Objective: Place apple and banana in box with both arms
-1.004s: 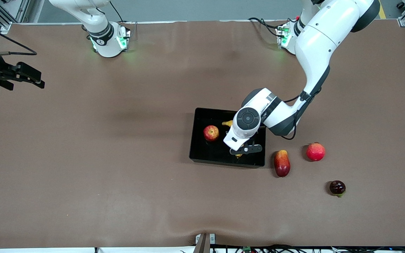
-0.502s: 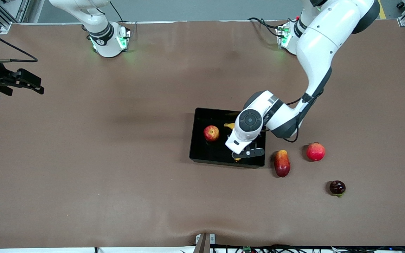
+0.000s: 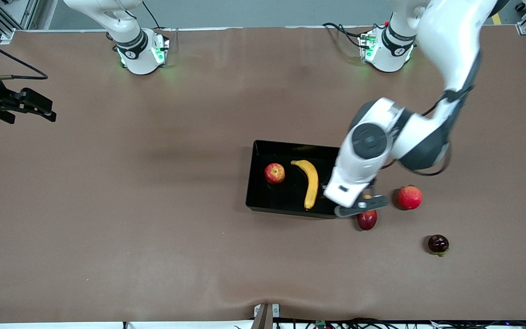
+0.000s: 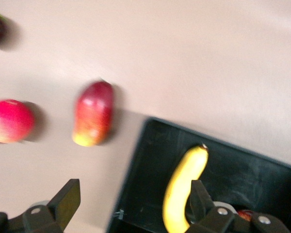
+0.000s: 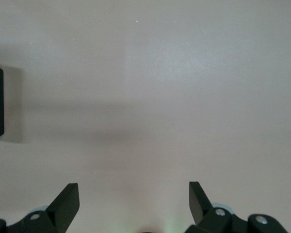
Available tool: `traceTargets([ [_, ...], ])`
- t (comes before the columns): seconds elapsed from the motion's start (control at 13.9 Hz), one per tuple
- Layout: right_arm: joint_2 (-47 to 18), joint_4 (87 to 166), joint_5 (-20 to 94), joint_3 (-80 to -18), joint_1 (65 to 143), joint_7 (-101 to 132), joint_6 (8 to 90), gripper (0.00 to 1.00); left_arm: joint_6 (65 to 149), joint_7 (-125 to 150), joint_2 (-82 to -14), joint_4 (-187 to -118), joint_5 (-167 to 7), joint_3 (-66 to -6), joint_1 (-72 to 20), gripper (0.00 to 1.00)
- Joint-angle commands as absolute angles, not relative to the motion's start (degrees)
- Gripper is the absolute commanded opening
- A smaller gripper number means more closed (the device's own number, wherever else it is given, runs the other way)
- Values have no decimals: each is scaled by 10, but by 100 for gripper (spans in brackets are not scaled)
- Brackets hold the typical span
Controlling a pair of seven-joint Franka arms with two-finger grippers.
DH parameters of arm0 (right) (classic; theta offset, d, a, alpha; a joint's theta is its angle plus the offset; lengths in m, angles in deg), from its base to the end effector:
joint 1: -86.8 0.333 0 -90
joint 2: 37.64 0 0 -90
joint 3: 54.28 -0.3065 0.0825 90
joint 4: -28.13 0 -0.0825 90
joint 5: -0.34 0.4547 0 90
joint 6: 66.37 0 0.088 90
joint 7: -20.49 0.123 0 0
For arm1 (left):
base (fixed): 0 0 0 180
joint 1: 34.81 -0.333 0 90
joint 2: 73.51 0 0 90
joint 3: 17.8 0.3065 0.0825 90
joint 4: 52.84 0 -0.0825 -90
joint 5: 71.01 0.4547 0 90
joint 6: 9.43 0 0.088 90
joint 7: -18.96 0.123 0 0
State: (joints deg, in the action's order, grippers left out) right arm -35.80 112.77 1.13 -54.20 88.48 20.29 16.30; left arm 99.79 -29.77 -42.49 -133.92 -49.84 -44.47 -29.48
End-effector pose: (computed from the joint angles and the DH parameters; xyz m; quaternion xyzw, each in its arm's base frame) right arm 0.6204 0.0192 0.6184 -0.9993 -0.0163 0.0333 0.0064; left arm 0.6897 -0.3307 0.3653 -0.9917 -0.1146 -0.0409 0.0413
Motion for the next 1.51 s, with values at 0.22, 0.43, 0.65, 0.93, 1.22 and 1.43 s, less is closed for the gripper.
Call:
traceTargets([
  [0.22, -359, 1122, 3, -542, 886, 211, 158, 100, 925, -239, -520, -1354, -502, -450, -356, 100],
  [0.43, -359, 1122, 4, -542, 886, 211, 158, 100, 921, -159, -546, -1357, -541, -451, -409, 100],
  [0.65, -359, 1122, 4, -542, 886, 211, 157, 100, 921, -110, -573, -1359, -572, -451, -438, 100],
  [0.93, -359, 1122, 3, -542, 885, 211, 158, 100, 910, -42, -634, -1399, -620, -451, -482, 100],
  [1.22, -359, 1122, 3, -542, 884, 210, 158, 100, 874, 18, -718, -1451, -671, -448, -505, 100],
  [1.43, -359, 1122, 3, -542, 883, 210, 158, 100, 873, 99, -775, -1511, -680, -330, -422, 100],
])
